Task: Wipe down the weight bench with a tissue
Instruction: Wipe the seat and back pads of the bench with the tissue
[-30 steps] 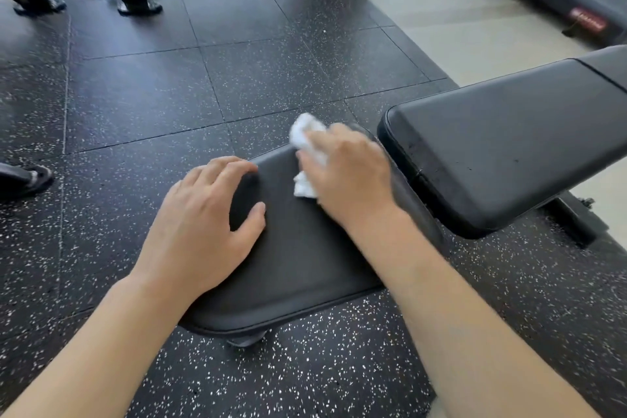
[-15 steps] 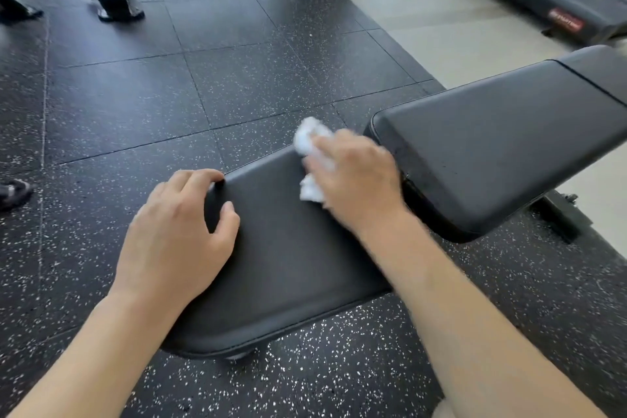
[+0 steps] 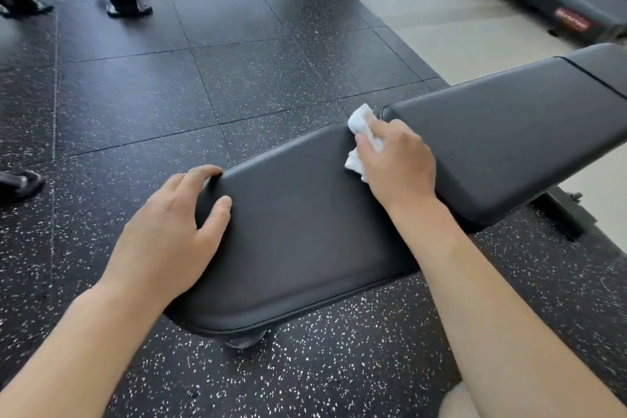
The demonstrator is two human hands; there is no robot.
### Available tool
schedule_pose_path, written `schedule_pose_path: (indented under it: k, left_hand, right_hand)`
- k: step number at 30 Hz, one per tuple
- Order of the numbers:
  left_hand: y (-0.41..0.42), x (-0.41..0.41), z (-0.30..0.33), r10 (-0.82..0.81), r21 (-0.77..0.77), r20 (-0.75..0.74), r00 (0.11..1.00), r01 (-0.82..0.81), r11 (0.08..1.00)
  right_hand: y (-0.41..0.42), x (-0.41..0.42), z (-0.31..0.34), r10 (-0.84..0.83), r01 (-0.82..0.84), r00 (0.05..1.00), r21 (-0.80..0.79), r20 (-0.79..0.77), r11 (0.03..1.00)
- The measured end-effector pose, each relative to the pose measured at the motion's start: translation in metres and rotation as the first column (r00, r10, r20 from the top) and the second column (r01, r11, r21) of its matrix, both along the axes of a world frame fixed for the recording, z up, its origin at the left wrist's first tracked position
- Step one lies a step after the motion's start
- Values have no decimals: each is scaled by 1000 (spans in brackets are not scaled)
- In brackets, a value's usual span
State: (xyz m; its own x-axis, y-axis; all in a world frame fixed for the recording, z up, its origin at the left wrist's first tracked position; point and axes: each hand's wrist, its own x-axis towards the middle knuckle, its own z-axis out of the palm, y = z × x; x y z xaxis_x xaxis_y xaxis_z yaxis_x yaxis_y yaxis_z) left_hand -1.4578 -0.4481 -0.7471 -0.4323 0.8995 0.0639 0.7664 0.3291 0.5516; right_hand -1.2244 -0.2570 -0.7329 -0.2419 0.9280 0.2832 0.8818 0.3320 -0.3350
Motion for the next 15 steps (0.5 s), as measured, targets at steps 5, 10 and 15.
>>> schedule_pose_path:
  k: [5, 10, 15]
  left_hand:
    - [3, 1, -1, 0, 28, 27, 1000, -1, 1000]
    - [7, 2, 2, -57, 13, 7, 998, 57, 998]
    - [6, 0, 3, -146, -9, -22, 989, 146, 989]
  right_hand:
    - [-93, -44, -2, 345, -401, 899, 188, 269, 897]
    - [-117, -22, 2, 510, -516, 857, 101, 75, 851]
    - [-52, 57, 11, 76, -88, 987, -81, -141, 993]
